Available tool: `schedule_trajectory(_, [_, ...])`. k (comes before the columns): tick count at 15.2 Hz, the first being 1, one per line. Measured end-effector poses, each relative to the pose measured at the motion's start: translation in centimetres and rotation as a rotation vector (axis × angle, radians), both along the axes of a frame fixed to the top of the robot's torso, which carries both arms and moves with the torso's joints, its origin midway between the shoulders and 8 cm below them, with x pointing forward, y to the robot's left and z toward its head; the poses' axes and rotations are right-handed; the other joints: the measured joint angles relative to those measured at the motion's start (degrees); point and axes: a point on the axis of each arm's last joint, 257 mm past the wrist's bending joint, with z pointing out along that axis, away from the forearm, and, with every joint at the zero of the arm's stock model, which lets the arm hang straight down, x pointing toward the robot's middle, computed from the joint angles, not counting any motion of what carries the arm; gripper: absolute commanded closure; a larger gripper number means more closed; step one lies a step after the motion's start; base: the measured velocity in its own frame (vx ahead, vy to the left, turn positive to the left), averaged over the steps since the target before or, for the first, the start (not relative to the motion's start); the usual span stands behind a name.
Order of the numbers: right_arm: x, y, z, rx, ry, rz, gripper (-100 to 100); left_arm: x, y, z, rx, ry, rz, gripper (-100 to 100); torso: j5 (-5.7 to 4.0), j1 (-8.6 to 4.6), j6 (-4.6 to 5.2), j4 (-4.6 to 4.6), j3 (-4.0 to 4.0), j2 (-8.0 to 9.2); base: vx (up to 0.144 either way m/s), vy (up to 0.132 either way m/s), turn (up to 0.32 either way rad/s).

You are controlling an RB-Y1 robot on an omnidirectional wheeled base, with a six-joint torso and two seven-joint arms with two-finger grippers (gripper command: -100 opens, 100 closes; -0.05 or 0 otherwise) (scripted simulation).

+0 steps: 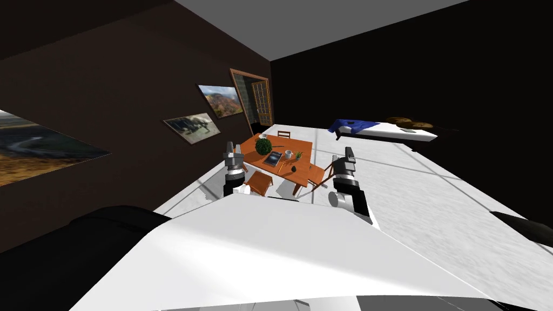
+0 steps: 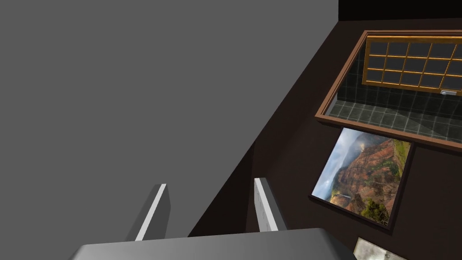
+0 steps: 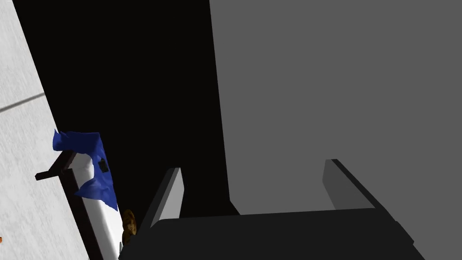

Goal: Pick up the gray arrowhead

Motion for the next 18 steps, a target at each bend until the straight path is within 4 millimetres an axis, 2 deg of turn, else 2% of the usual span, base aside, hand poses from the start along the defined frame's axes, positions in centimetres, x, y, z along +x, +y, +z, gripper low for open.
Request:
schedule_trajectory(7, [2.6,-2.2,-6.6,0.177,0.143,0.010,-100,0.0,0.0,0.0,0.000,0.000,0.000,0,0.01,0.07,0.01,-0.01,-0.01,-0.02,-0.029,0.013,0.060])
schedule_trajectory(12, [3.9,-4.1,-11.7,0.326,0.240,0.011,-100,0.0,0.0,0.0,0.000,0.000,0.000,0,0.02,0.09,0.00,-0.01,-0.03,-0.06,-0.019,0.023,0.057])
schedule_trajectory(18, [4.7,-5.2,-17.0,0.516,0.335,0.009,-100,0.0,0.0,0.0,0.000,0.000,0.000,0,0.02,0.07,0.02,-0.02,-0.05,-0.08,-0.012,0.019,0.044])
